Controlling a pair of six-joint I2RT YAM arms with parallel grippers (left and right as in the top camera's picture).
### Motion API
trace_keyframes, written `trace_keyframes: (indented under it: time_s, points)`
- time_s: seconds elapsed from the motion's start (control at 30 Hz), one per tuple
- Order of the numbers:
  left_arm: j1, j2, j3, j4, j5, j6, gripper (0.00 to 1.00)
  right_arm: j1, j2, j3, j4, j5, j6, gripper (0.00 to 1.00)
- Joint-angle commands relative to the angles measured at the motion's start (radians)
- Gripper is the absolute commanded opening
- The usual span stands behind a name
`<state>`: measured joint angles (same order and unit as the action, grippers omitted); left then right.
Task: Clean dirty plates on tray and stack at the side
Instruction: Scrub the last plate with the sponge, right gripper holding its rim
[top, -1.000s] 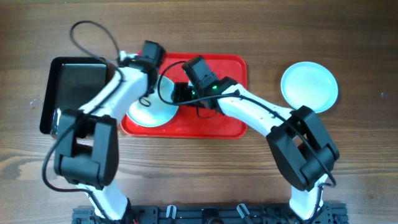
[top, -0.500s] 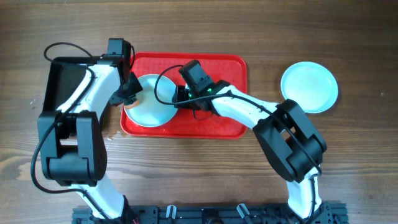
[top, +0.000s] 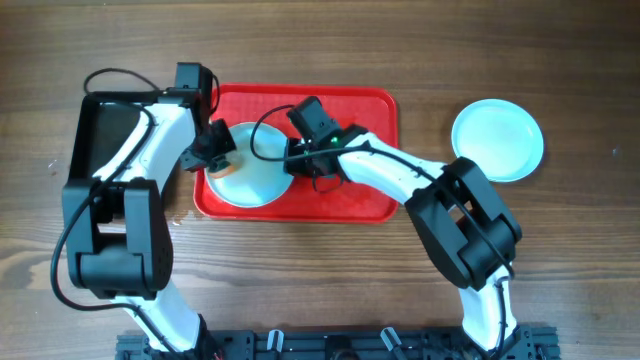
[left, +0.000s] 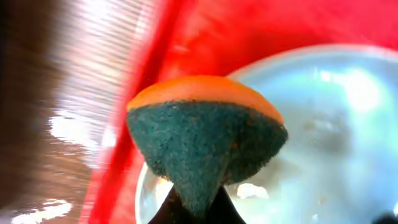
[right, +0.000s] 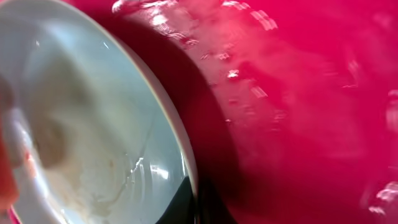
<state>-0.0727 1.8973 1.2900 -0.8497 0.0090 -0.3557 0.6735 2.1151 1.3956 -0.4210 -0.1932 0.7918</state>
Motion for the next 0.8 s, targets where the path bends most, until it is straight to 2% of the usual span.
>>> trace_keyframes:
  time_s: [0.0, 0.13, 0.4, 0.77]
  points:
    - [-0.061, -0.026, 0.014, -0.001, 0.108, 0.076, 0.04, -0.026, 0.032, 0.049, -0.114, 0.126, 0.026, 0.04]
    - [-0.135, -0.023, 0.013, 0.008, 0.114, 0.055, 0.04, -0.025, 0.032, 0.090, -0.240, 0.229, 0.110, 0.05]
    - [-0.211, 0.015, 0.010, 0.125, 0.118, 0.007, 0.04, -0.023, 0.032, 0.097, -0.249, 0.224, 0.109, 0.04]
    - [-0.230, 0.111, 0.003, 0.171, 0.102, 0.003, 0.04, -0.023, 0.032, 0.097, -0.246, 0.220, 0.125, 0.04]
